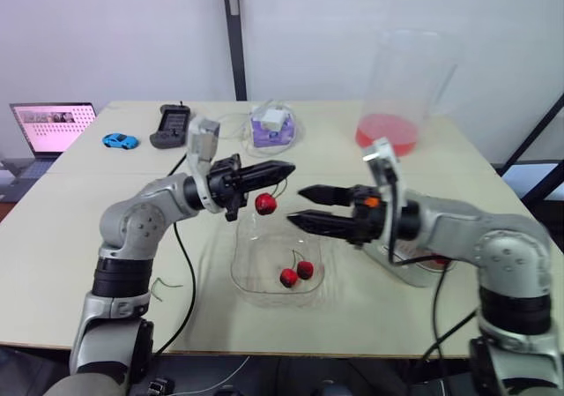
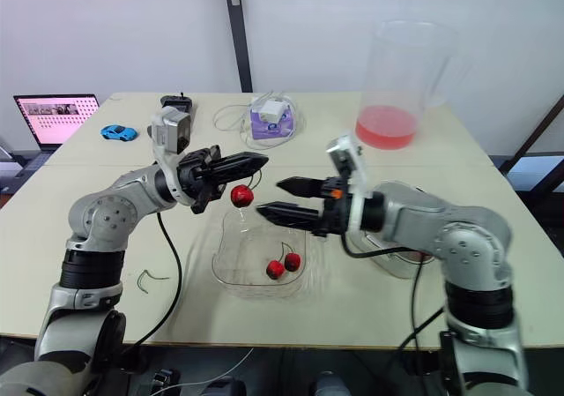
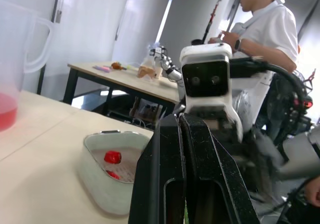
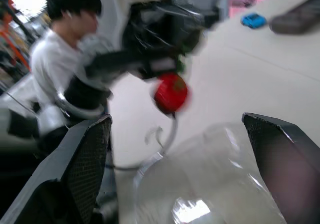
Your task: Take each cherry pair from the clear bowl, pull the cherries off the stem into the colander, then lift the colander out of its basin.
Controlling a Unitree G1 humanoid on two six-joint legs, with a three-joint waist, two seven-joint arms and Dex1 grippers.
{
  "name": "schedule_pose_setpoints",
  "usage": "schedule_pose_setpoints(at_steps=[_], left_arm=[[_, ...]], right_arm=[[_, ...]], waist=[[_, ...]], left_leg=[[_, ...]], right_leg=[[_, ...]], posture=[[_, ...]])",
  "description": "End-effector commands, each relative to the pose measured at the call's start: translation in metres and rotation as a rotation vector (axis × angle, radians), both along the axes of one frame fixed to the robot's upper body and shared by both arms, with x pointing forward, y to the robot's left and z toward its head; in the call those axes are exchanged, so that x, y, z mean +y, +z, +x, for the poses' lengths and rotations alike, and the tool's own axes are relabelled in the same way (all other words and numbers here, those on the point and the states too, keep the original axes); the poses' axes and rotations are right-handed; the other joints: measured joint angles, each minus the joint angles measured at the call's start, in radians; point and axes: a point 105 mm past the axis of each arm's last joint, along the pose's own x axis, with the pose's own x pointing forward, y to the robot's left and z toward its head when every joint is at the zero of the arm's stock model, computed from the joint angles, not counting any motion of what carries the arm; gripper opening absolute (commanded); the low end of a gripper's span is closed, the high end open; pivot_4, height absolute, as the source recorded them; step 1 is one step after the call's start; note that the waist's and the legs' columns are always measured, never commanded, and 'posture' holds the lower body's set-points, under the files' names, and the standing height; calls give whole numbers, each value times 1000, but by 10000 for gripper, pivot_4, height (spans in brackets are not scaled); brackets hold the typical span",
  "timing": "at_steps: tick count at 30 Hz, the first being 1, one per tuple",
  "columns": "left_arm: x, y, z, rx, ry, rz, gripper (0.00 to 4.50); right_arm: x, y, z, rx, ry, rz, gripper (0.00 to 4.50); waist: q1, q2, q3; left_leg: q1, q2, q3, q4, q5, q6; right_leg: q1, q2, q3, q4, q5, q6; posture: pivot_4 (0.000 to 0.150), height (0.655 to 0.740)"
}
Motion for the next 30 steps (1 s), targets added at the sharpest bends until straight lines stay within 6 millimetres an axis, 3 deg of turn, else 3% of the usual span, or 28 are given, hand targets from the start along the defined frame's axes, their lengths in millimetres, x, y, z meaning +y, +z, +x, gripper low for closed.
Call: schedule_pose_setpoints(at_steps=[1, 11, 14, 19, 30], left_arm=[[2, 13, -7, -48, -11, -21, 0], [1, 12, -5, -41, -6, -16, 0], [2, 14, -2, -47, -10, -8, 0], [2, 13, -2, -50, -11, -5, 0], [4, 12, -3, -51, -8, -2, 0]], right_arm=[[16, 7, -1, -24, 1, 40, 44354], [30, 6, 9, 3, -9, 73, 44354], [31, 5, 9, 13, -4, 78, 36287], [30, 2, 10, 19, -16, 71, 11760], [24, -15, 9, 31, -19, -46, 11760]], waist=[[0, 0, 0], [1, 0, 0], [1, 0, 0], [1, 0, 0], [1, 0, 0]], left_leg=[[0, 0, 0, 0, 0, 0], [0, 0, 0, 0, 0, 0], [0, 0, 0, 0, 0, 0], [0, 0, 0, 0, 0, 0], [0, 0, 0, 0, 0, 0]], right_leg=[[0, 0, 0, 0, 0, 0], [0, 0, 0, 0, 0, 0], [0, 0, 0, 0, 0, 0], [0, 0, 0, 0, 0, 0], [0, 0, 0, 0, 0, 0]], posture=[[1500, 7332], [1500, 7332], [1500, 7332], [1500, 7332], [1500, 7332]])
